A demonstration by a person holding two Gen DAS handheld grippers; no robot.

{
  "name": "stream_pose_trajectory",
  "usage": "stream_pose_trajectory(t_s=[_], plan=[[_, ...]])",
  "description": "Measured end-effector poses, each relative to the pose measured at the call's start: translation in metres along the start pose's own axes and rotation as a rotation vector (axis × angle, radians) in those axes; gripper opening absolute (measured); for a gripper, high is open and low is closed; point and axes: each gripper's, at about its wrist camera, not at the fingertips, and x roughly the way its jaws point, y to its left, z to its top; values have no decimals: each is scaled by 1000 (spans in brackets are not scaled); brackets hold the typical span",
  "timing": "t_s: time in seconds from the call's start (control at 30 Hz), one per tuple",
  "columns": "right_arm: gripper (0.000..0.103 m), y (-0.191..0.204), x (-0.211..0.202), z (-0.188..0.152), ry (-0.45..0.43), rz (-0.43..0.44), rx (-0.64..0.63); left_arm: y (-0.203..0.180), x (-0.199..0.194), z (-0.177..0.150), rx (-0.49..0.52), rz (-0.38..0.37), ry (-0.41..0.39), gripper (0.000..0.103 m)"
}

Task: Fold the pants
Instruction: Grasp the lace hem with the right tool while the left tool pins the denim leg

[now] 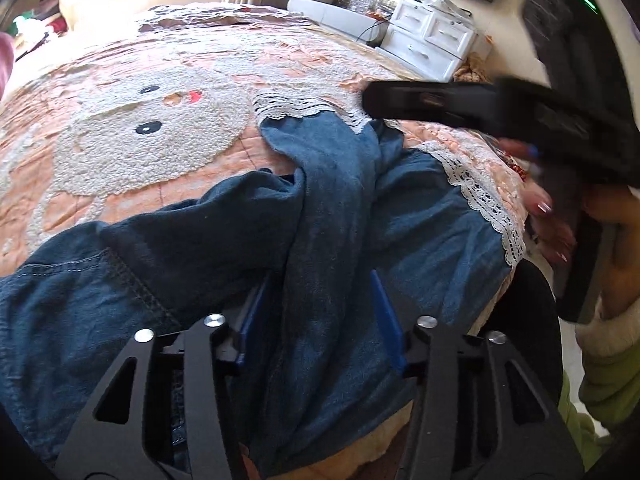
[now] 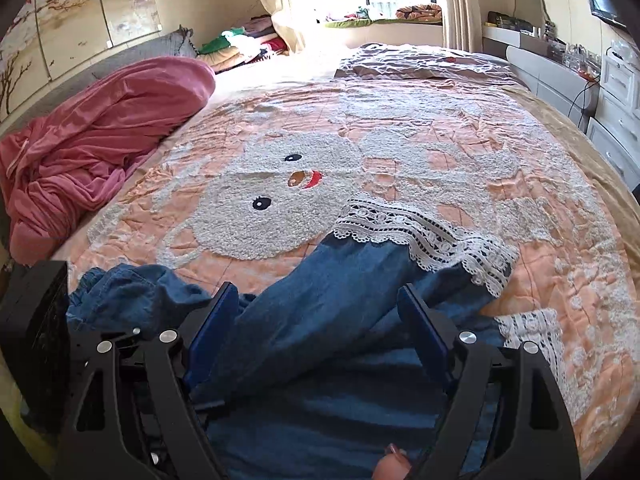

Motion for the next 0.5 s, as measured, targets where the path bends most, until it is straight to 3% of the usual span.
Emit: stream_pose_trajectory(t_s=[0.1, 0.23, 0.43, 0.47, 0.5], plan=[[81, 2, 32, 18, 48, -24, -11, -5, -2, -3, 19, -67, -35, 23], [79, 1, 80, 40, 127, -101, -30, -17, -5, -10, 93, -82, -57, 23], [78, -2, 137, 61, 240, -210, -28, -19, -9, -14, 100, -115, -92, 23], [77, -1, 142, 62, 251, -232, -36, -19, -10, -14, 102, -125, -99, 23], [68, 0, 148, 63, 264, -258, -51, -20, -11, -14, 105, -128, -103, 23]])
